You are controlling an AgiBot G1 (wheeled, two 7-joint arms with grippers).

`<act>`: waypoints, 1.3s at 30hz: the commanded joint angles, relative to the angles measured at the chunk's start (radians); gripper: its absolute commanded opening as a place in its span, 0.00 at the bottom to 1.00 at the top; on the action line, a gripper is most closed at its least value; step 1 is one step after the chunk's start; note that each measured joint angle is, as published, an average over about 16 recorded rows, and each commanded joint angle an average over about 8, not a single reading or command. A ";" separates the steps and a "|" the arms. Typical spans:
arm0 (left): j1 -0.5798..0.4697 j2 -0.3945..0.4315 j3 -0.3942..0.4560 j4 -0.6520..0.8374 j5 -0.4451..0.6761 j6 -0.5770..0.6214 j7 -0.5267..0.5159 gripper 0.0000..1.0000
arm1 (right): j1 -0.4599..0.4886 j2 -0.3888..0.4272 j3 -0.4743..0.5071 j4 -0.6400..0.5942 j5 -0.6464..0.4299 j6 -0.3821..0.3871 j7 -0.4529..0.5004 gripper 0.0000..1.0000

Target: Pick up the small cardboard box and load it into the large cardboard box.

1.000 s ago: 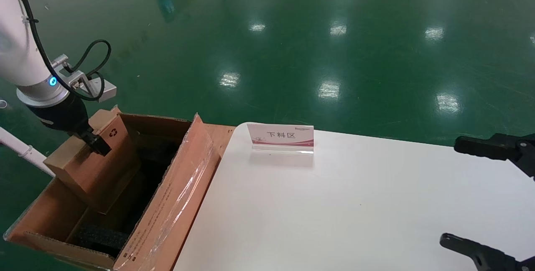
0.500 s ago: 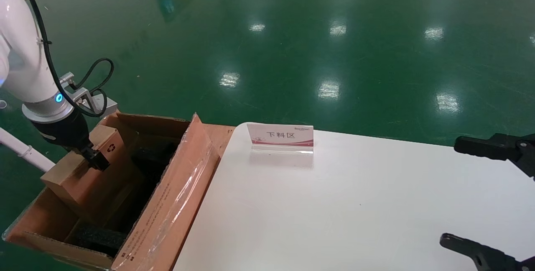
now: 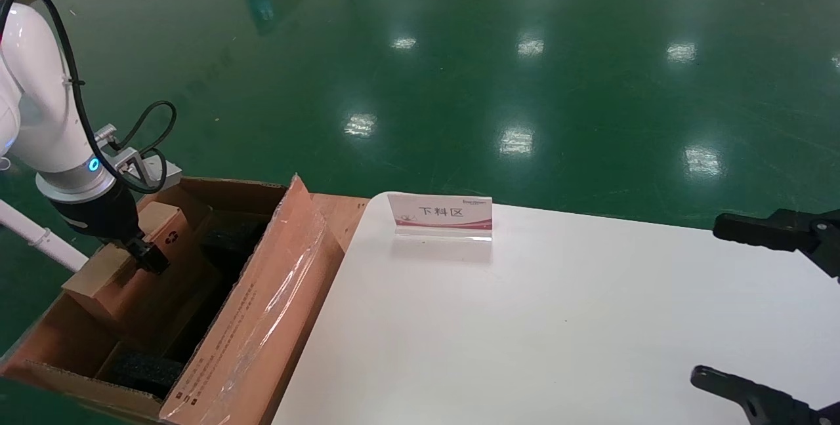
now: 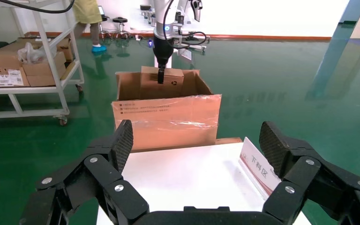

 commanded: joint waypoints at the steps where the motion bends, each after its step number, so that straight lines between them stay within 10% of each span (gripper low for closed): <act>1: 0.001 -0.001 0.000 0.000 0.000 0.000 0.000 0.26 | 0.000 0.000 0.000 0.000 0.000 0.000 0.000 1.00; 8: 0.002 -0.002 -0.001 0.000 0.000 -0.002 0.001 1.00 | 0.000 0.000 0.000 0.000 0.000 0.000 0.000 1.00; 39: -0.004 0.000 -0.003 -0.002 -0.004 -0.001 0.007 1.00 | 0.000 0.000 0.000 0.000 0.000 0.000 0.000 1.00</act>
